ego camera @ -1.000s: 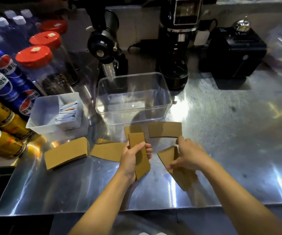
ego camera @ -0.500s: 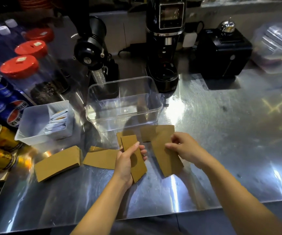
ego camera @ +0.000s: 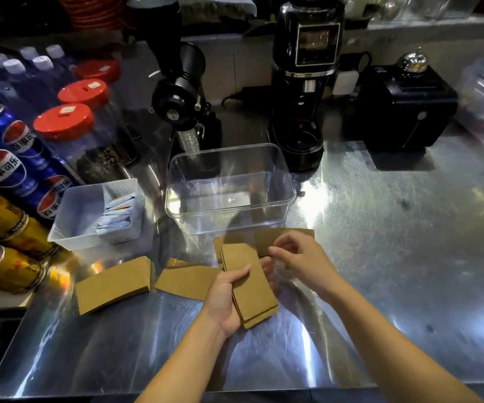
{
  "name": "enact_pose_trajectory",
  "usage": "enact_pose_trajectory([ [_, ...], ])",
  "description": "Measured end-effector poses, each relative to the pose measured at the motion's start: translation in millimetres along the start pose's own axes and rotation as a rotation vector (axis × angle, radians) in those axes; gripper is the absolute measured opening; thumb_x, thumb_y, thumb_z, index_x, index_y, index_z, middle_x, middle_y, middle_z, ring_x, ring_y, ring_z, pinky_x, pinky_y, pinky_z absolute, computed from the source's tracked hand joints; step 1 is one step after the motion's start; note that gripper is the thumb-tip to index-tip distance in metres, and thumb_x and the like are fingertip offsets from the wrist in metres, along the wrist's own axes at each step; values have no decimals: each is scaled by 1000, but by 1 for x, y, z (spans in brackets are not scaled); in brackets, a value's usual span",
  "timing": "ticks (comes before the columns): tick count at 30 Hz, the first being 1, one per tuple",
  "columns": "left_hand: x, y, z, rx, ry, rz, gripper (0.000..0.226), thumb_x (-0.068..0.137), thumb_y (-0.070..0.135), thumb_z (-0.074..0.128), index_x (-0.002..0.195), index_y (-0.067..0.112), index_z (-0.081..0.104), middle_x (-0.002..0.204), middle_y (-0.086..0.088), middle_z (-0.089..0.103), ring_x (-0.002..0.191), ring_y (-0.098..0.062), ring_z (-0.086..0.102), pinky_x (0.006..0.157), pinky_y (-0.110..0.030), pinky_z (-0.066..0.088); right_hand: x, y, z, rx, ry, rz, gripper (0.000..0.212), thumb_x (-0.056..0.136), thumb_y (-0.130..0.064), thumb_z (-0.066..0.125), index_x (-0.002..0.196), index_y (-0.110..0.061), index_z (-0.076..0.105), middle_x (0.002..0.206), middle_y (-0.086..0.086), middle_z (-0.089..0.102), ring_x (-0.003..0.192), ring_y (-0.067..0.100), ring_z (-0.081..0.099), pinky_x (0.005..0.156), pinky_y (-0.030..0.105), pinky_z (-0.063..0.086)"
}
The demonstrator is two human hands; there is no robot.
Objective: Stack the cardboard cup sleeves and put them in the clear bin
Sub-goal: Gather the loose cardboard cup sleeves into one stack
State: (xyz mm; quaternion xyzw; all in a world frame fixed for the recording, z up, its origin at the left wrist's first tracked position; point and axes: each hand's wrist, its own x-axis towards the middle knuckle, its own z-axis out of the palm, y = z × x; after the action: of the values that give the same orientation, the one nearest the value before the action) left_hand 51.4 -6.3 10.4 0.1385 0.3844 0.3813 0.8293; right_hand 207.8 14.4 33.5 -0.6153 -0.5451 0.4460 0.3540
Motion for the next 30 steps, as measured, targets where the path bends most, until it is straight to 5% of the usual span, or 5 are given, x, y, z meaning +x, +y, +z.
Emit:
enact_pose_trajectory([
  [3, 0, 3, -3, -62, 33, 42, 40, 69, 12, 60, 108, 3, 65, 87, -16, 68, 73, -27, 66, 69, -40, 59, 13, 11, -10, -117, 86, -18, 12, 76, -16, 69, 80, -20, 58, 76, -4, 59, 76, 14, 58, 68, 25, 44],
  [6, 1, 5, -5, -109, 8, 119, 52, 71, 6, 61, 115, 33, 59, 80, -14, 64, 72, -25, 60, 66, -41, 54, 29, 25, -22, -329, 71, -6, 33, 72, -10, 68, 103, -14, 58, 99, 5, 60, 99, 25, 58, 83, 32, 45],
  [12, 1, 9, -1, -146, 33, 89, 40, 66, 7, 65, 102, 23, 56, 79, -15, 61, 68, -26, 59, 57, -37, 51, 49, 38, -34, -731, -41, 102, 78, 61, -39, 78, 129, -22, 44, 142, 8, 36, 128, 28, 32, 101, 43, 26],
  [21, 3, 15, -7, -211, 62, 144, 32, 69, 9, 66, 96, 24, 62, 78, -14, 66, 68, -24, 63, 60, -37, 55, 46, 30, -37, -434, -135, 80, 41, 66, -13, 77, 89, -19, 43, 80, -2, 50, 76, 19, 51, 60, 27, 41],
  [30, -6, 33, -8, 138, 138, 295, 54, 58, 3, 74, 105, 19, 55, 85, -14, 66, 69, -24, 66, 57, -38, 56, 25, -5, -44, 102, -129, -130, 26, 78, -2, 65, 68, -26, 67, 74, -7, 64, 65, -4, 57, 57, 5, 43],
])
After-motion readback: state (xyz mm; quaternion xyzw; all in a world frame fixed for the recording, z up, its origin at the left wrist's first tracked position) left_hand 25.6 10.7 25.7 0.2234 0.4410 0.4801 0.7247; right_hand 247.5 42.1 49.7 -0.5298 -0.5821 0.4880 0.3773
